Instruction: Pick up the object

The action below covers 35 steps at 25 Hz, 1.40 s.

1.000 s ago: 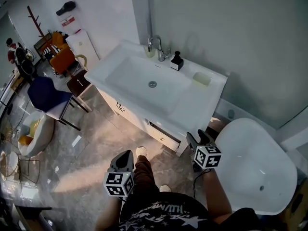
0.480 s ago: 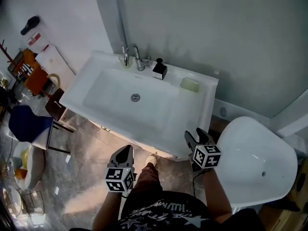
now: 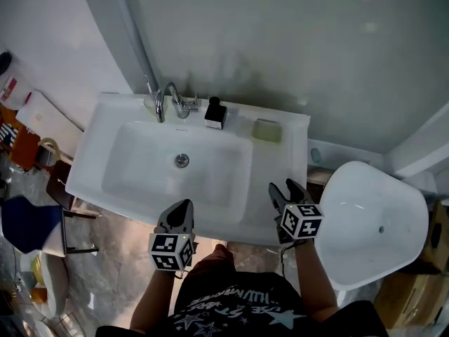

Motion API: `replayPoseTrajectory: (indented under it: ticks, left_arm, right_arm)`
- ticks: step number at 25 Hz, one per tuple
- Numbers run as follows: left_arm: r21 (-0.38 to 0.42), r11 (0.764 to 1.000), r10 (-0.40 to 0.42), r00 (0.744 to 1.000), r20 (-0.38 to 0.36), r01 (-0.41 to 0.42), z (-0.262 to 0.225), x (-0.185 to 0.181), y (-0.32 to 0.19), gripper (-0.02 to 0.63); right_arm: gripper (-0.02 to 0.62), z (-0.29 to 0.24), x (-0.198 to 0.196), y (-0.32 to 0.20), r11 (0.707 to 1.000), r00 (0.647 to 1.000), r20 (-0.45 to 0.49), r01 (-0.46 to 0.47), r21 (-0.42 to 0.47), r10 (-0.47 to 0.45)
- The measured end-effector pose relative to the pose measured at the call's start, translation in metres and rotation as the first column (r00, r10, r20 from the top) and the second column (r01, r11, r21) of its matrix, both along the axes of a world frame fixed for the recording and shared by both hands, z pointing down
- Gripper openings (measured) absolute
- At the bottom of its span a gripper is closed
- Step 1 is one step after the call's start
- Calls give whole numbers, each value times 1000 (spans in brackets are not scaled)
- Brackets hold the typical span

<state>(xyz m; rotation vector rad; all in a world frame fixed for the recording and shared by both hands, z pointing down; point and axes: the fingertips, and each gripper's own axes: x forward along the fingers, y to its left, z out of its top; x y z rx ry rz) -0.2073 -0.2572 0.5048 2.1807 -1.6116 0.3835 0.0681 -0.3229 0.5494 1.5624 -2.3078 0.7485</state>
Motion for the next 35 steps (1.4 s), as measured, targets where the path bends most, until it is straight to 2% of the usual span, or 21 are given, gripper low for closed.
replayPoseTrajectory:
  ticks: [8, 17, 26, 35]
  left_arm:
    - [3, 995, 96, 995, -14, -96, 7, -6, -71, 15]
    - [3, 986, 168, 985, -42, -168, 6, -1, -137, 15]
    - [-21, 982, 186, 981, -64, -187, 20, -6, -170, 15]
    - [-98, 979, 170, 981, -98, -179, 48, -15, -186, 15]
  right_arm:
    - [252, -8, -16, -59, 998, 997, -44, -58, 14, 58]
    - [252, 5, -43, -123, 998, 989, -137, -57, -11, 54]
    - [239, 28, -62, -168, 998, 974, -225, -45, -50, 33]
    - [207, 68, -73, -198, 990, 952, -307, -43, -137, -1]
